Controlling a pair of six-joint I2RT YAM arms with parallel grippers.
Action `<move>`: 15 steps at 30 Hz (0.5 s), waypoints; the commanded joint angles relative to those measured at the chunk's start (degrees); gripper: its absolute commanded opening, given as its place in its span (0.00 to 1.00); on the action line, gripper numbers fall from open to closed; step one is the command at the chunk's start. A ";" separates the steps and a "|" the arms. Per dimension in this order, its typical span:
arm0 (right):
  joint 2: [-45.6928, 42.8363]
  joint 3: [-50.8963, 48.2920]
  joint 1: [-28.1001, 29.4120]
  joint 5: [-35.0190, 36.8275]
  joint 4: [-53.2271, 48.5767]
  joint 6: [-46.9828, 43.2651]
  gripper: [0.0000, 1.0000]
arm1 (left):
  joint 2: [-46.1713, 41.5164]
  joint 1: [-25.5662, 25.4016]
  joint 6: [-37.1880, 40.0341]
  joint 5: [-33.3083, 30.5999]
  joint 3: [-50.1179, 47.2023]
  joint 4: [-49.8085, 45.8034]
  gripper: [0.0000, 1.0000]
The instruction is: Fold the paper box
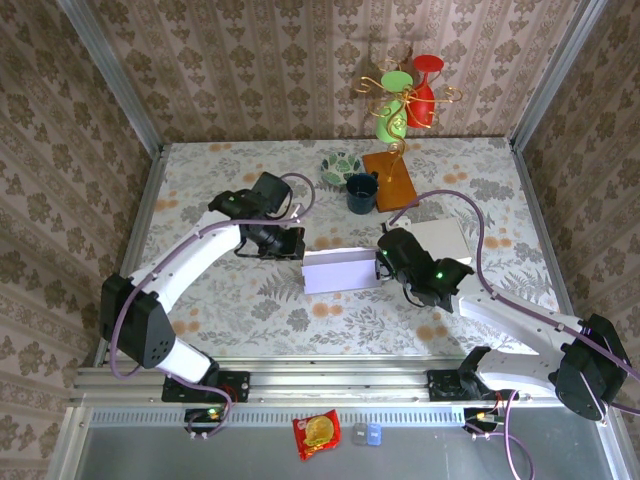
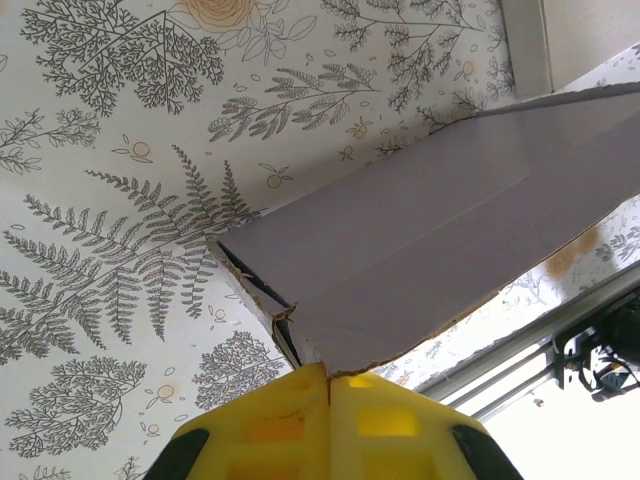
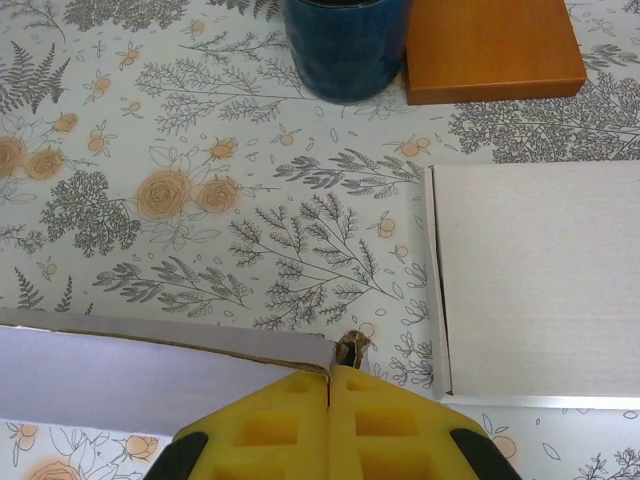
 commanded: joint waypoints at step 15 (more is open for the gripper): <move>0.67 0.21 0.68 0.35 -2.40 0.61 0.00 | -3.65 0.46 -1.51 1.87 -8.92 10.35 0.02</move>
